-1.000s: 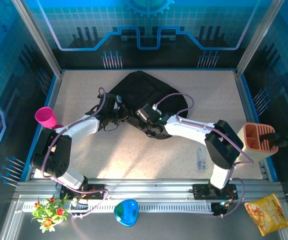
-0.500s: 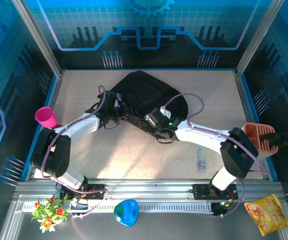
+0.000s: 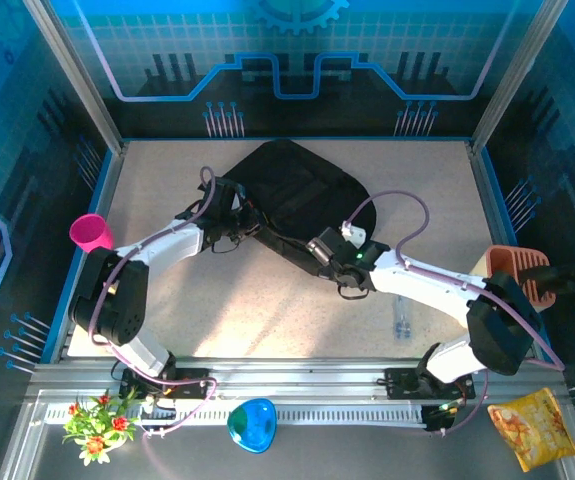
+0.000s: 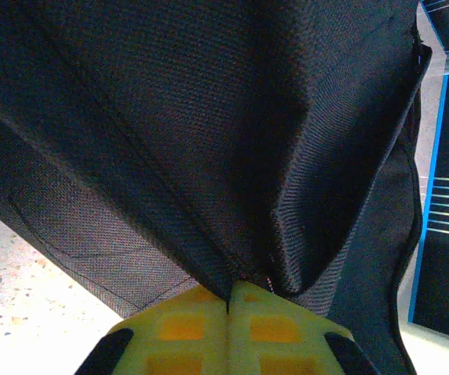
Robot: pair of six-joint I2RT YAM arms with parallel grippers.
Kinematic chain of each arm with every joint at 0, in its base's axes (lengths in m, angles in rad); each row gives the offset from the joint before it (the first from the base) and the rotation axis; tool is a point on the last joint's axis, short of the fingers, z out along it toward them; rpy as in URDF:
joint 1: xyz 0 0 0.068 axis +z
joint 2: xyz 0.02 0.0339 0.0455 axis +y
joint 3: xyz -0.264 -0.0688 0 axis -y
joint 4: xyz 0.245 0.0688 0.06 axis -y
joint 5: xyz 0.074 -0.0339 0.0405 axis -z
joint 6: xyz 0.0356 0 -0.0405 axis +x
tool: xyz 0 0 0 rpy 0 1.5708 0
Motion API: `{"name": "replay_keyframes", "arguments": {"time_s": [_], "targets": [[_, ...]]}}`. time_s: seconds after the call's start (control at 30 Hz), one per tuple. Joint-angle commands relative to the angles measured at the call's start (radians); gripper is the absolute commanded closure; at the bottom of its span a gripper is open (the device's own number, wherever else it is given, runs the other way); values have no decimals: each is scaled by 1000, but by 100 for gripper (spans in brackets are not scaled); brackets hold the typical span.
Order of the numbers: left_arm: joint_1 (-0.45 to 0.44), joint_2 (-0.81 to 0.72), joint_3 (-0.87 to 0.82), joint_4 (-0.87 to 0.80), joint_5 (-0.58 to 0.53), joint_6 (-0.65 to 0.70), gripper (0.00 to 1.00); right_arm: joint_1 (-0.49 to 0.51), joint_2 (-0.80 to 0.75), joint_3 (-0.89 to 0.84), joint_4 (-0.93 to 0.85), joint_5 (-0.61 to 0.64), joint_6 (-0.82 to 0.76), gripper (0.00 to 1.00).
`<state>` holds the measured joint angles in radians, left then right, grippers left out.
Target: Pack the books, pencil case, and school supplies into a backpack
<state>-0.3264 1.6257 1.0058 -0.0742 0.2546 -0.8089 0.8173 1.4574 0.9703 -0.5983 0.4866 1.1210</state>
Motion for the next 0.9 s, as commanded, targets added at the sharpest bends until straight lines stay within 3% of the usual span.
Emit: {"name": "replay_keyframes", "arguments": {"time_s": [0.0, 0.57, 0.73, 0.87], "targets": [[10, 14, 40, 11, -36, 31, 100, -28, -19, -4, -68, 80, -60, 100], [36, 52, 58, -30, -17, 87, 100, -200, 4, 14, -14, 56, -359, 100], [58, 76, 85, -60, -14, 118, 100, -211, 52, 65, 63, -93, -562, 100], [99, 48, 76, -84, -49, 117, 78, -200, 107, 110, 114, -178, -655, 100]]}}
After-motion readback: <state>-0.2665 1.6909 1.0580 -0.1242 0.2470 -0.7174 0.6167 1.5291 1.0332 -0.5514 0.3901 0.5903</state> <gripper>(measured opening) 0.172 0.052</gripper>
